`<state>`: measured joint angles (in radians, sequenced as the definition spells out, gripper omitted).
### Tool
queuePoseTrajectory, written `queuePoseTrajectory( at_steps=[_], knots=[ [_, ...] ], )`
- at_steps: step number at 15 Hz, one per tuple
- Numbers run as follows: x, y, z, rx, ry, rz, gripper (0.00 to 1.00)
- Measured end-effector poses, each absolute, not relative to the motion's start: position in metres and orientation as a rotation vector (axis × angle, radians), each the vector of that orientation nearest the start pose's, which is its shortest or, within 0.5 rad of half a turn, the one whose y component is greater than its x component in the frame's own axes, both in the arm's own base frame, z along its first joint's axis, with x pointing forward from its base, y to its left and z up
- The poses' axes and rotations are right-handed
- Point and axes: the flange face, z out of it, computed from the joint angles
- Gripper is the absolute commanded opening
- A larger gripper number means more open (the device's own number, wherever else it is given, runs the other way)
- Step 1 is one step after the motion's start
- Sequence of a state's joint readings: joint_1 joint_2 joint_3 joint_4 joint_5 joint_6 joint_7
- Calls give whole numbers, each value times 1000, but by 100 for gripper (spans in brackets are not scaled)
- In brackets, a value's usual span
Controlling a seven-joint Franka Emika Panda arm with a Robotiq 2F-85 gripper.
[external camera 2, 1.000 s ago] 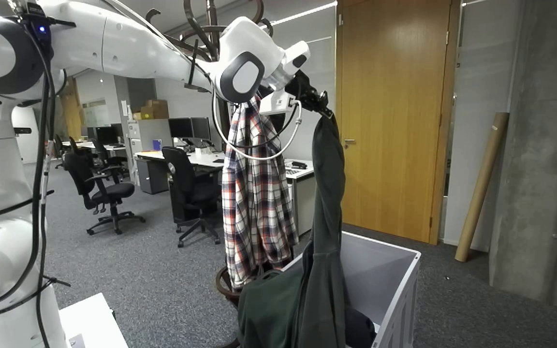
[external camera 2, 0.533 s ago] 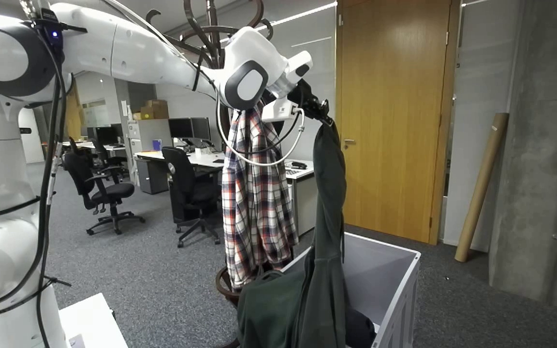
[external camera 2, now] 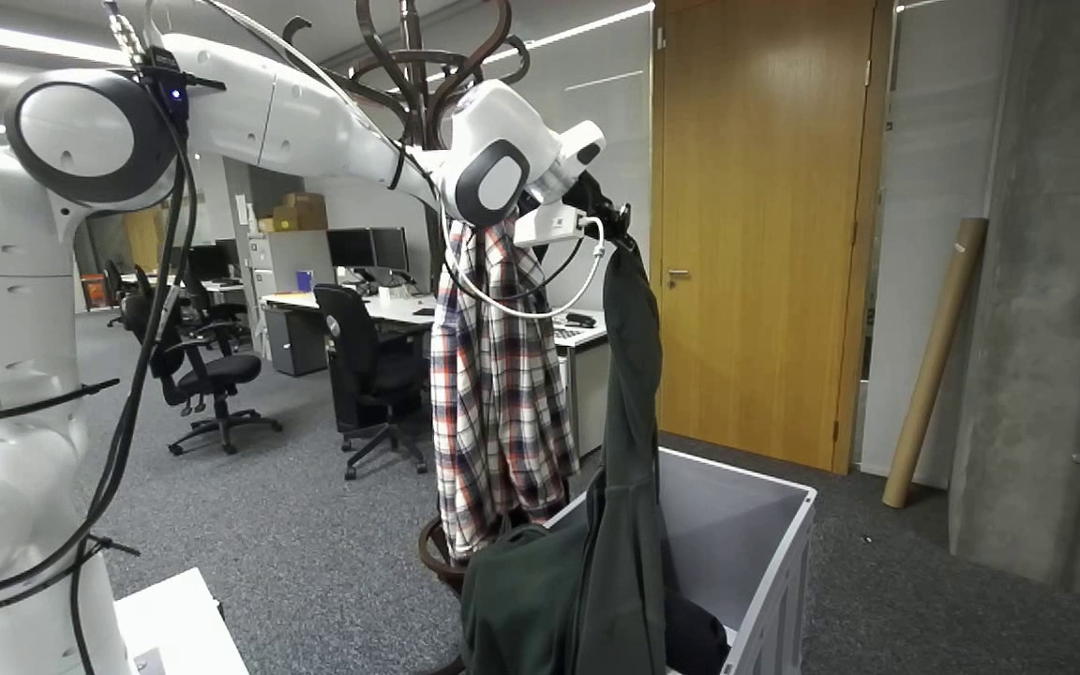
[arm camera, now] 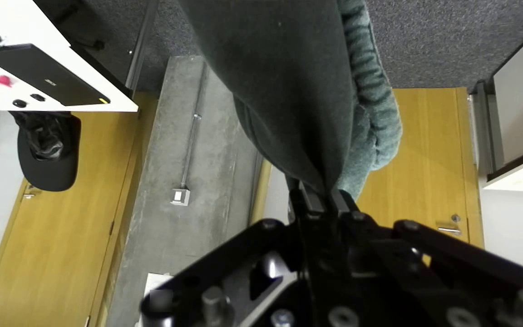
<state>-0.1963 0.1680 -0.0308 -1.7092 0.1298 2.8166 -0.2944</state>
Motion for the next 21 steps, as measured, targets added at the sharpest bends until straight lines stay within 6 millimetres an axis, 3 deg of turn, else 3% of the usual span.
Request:
queuePoseTrajectory(
  at_steps=[2,3,5,9,13,19,21],
  knots=[
    [659,-151,601,-2930,14,-1500,1],
    [666,-151,602,-2926,10,-1510,30],
    [679,-154,598,-2923,10,-1522,39],
    [699,-162,591,-2920,21,-1541,68],
    [704,-170,593,-2915,35,-1562,98],
    [693,-171,616,-2911,35,-1584,100],
    [695,-170,613,-2914,34,-1577,100]
  ],
)
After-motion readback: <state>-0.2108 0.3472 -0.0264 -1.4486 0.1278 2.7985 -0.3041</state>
